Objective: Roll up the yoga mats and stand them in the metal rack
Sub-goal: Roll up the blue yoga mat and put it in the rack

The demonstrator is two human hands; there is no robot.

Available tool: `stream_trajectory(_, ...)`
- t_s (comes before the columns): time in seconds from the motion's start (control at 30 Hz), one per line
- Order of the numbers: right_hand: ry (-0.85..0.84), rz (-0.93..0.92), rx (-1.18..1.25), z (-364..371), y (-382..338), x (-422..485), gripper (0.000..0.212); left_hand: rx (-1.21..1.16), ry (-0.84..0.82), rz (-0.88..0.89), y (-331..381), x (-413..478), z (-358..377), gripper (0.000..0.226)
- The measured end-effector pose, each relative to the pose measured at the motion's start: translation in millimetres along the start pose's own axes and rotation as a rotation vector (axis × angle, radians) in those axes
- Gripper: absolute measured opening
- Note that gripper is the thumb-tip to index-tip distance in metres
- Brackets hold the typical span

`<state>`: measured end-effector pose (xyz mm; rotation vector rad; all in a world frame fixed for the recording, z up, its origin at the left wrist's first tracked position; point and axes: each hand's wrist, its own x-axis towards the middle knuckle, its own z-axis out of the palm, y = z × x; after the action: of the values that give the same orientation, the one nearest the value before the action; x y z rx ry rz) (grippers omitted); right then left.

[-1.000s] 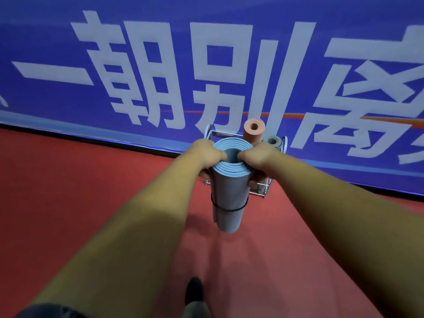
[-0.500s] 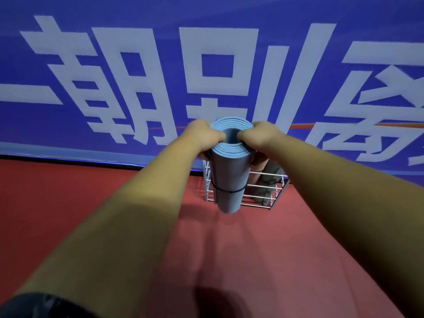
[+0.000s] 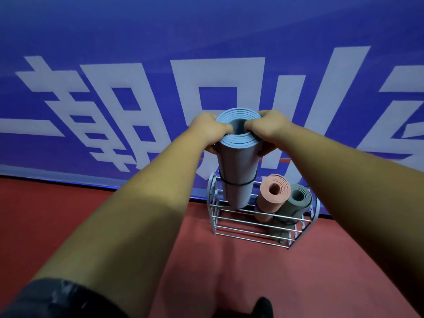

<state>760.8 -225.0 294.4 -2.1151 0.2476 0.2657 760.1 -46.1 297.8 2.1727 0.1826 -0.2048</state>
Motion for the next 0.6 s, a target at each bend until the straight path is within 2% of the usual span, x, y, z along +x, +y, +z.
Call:
stream_trajectory(0.23,-0.117,0.039,-0.053,-8.8,23.5,112.9,0.022,0.051,-0.039,-0.089,-7.5,99.5,39.7,0.015)
stream_trajectory(0.47,-0.165,0.161,-0.197,28.3,74.3,200.3,0.027,0.063,-0.155,-0.194,-65.3,187.2,91.0,0.024)
stream_trajectory(0.6,-0.166,0.199,-0.366,55.7,114.9,242.8,0.028,0.111,-0.258,-0.246,-101.7,230.3,124.4,0.026)
